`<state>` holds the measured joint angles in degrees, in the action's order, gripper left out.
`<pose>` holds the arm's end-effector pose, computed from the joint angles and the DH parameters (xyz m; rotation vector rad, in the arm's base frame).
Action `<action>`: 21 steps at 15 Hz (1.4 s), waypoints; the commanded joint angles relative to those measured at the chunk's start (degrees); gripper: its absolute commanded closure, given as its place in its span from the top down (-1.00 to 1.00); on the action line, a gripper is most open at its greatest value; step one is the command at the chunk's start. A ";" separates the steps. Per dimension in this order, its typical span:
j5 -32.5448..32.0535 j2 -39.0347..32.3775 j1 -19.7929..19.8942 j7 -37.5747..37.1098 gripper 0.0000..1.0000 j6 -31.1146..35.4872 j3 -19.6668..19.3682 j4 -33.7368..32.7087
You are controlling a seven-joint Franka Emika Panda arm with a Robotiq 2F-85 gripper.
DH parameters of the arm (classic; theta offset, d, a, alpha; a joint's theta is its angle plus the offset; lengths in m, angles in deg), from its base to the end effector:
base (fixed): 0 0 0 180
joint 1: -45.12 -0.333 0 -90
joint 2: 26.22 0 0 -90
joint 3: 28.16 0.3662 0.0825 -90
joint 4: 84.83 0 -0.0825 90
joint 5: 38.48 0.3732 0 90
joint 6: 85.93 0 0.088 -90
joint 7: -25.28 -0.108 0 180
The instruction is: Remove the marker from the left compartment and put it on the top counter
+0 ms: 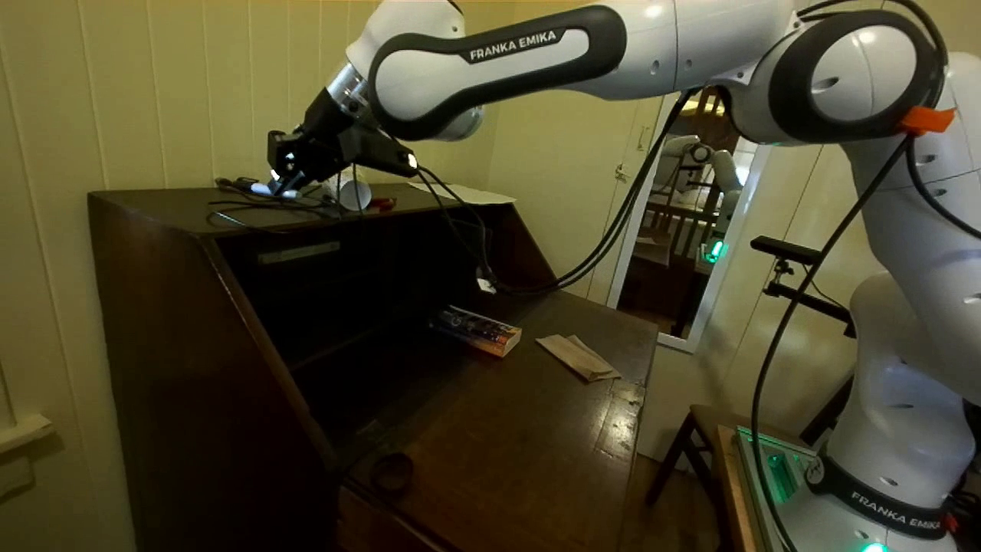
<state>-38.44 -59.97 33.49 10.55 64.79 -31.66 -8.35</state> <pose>0.7776 0.1255 0.5156 -2.8446 0.1322 -1.0394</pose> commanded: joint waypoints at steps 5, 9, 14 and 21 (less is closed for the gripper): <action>-3.46 -16.80 -1.22 -1.65 -0.88 -7.68 -1.10 -24.23; -4.67 -18.36 -2.04 -3.20 0.08 -13.92 -2.73 -31.12; -4.14 -9.22 -2.46 1.30 0.78 -20.29 -3.30 -25.08; -1.81 6.55 -0.16 13.64 1.00 -19.12 1.20 -7.27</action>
<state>-41.71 -61.58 32.38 19.30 42.82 -32.43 -26.96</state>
